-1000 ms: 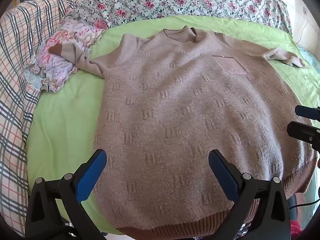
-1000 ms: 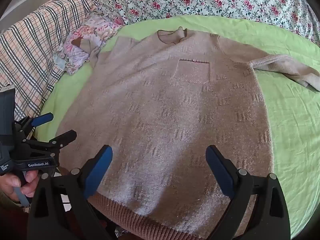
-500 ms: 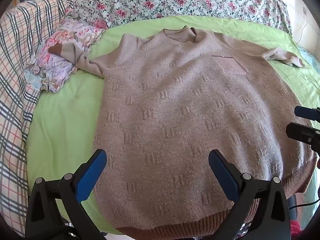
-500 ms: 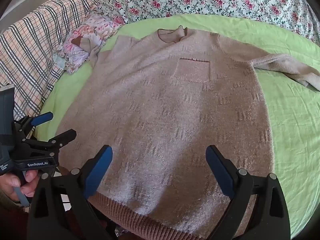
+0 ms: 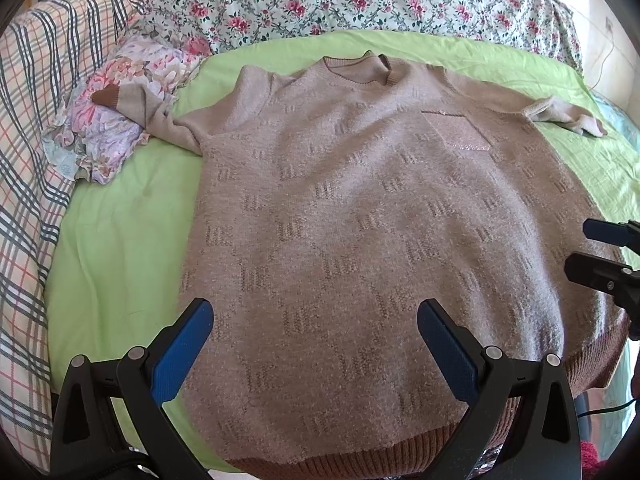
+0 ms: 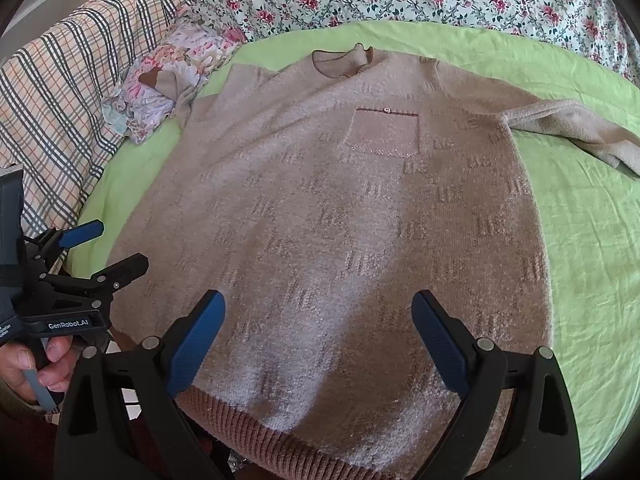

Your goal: Fold small clothes

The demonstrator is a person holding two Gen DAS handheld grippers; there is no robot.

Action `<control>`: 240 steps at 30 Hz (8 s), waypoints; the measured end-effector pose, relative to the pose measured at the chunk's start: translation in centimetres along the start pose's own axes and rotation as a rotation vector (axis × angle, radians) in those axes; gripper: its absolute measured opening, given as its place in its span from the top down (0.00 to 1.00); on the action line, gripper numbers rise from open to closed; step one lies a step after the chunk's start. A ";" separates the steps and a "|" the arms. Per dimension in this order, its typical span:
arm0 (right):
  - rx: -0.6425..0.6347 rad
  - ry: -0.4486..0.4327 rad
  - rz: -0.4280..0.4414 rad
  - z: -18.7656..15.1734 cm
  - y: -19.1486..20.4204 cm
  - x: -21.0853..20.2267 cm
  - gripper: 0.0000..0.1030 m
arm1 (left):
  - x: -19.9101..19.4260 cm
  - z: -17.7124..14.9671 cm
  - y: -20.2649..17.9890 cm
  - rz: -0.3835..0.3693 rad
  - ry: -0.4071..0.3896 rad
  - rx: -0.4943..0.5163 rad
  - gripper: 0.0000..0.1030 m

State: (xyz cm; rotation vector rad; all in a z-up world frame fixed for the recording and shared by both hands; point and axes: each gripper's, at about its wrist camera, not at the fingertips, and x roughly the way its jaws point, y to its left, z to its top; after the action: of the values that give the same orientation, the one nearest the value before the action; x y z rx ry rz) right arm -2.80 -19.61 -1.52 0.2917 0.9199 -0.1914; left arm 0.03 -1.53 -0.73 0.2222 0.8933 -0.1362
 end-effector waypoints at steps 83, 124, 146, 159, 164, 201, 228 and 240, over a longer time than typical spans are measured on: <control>0.274 -0.159 -0.151 22.3 -23.3 3.7 0.40 | 19.9 28.1 12.1 -0.066 -0.063 -0.024 0.38; 0.475 -0.328 -0.165 20.4 -34.8 -2.3 0.92 | 11.9 15.0 0.2 -0.375 0.054 -0.088 0.24; -0.107 -0.019 0.440 20.6 -0.6 14.6 0.83 | 15.0 14.2 9.3 -0.653 0.084 -0.452 0.24; 0.105 -0.158 0.356 14.2 -8.0 6.4 0.44 | 23.4 21.0 4.2 -0.760 0.193 -0.404 0.31; 0.171 -0.201 0.318 13.2 -9.9 4.4 0.43 | 20.7 21.3 3.6 -0.669 0.091 -0.308 0.93; 0.305 -0.038 0.034 18.7 -18.4 11.9 0.38 | 18.6 17.2 15.0 -0.530 -0.047 -0.532 0.93; 0.205 -0.082 0.063 19.6 -16.2 11.0 0.37 | 19.5 17.3 10.6 -0.443 0.011 -0.351 0.95; 0.217 -0.048 0.025 18.3 -15.6 10.4 0.43 | 17.4 15.8 13.4 -0.319 -0.005 -0.356 0.88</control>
State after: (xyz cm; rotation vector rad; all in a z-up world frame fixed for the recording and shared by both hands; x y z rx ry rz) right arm 12.73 -40.74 -2.02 0.4970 0.8484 -0.2750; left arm 25.56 7.04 -2.95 -0.2543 0.9278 -0.2697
